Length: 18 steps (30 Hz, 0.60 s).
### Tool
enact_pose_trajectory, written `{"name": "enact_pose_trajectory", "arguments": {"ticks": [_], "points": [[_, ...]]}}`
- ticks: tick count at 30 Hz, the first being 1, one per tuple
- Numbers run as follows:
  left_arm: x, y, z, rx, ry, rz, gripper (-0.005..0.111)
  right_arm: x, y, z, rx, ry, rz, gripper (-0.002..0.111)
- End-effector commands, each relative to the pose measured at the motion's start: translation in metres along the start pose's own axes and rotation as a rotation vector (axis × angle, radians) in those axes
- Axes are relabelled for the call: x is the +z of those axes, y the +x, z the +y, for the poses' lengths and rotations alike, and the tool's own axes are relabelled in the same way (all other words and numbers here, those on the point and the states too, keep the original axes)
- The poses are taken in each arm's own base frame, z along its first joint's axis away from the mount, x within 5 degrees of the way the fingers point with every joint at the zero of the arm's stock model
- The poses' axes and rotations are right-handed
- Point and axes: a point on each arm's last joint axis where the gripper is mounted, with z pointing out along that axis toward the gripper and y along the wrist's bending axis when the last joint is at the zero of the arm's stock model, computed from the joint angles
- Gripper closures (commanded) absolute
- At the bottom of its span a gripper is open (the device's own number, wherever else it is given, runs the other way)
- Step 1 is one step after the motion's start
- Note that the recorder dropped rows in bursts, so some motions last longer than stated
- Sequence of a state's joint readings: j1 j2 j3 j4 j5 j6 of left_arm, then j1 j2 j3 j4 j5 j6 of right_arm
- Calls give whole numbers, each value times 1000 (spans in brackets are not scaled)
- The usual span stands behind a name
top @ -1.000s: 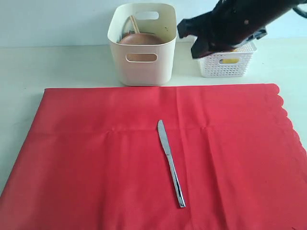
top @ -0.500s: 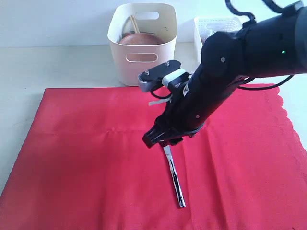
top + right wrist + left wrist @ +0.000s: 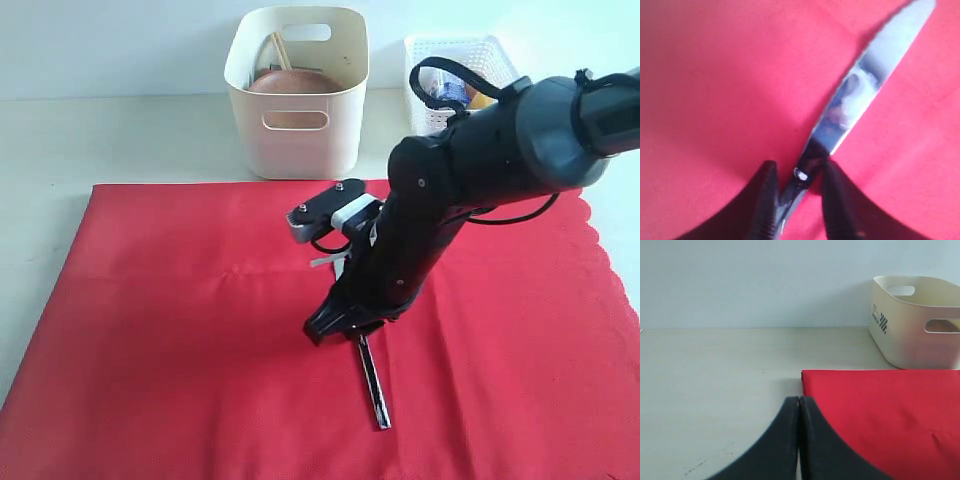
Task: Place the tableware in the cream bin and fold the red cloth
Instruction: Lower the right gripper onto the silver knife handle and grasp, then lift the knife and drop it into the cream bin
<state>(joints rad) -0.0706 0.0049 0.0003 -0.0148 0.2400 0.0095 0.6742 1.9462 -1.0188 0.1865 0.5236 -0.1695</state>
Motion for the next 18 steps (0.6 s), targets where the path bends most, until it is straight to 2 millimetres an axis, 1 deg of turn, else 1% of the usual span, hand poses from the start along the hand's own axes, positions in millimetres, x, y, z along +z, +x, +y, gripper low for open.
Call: {"name": "enact_pose_trajectory", "arguments": {"ticks": [1, 2, 5, 6, 11, 16, 18], "points": [[0, -1, 0, 2, -2, -7, 106, 9, 3, -1, -11, 8, 21, 101], [0, -1, 0, 2, -2, -7, 106, 8, 2, -1, 11, 7, 17, 108], [0, -1, 0, 2, -2, -7, 106, -2, 0, 0, 13, 5, -11, 108], [0, -1, 0, 2, -2, -7, 106, -10, -2, 1, 11, 6, -39, 108], [0, -1, 0, 2, -2, -7, 106, -37, -11, 3, 3, 8, -139, 108], [0, -1, 0, 2, -2, -7, 106, -69, -29, 6, -7, 9, -259, 108], [0, -1, 0, 2, -2, -7, 106, -81, -39, 6, -11, 11, -309, 108]]}}
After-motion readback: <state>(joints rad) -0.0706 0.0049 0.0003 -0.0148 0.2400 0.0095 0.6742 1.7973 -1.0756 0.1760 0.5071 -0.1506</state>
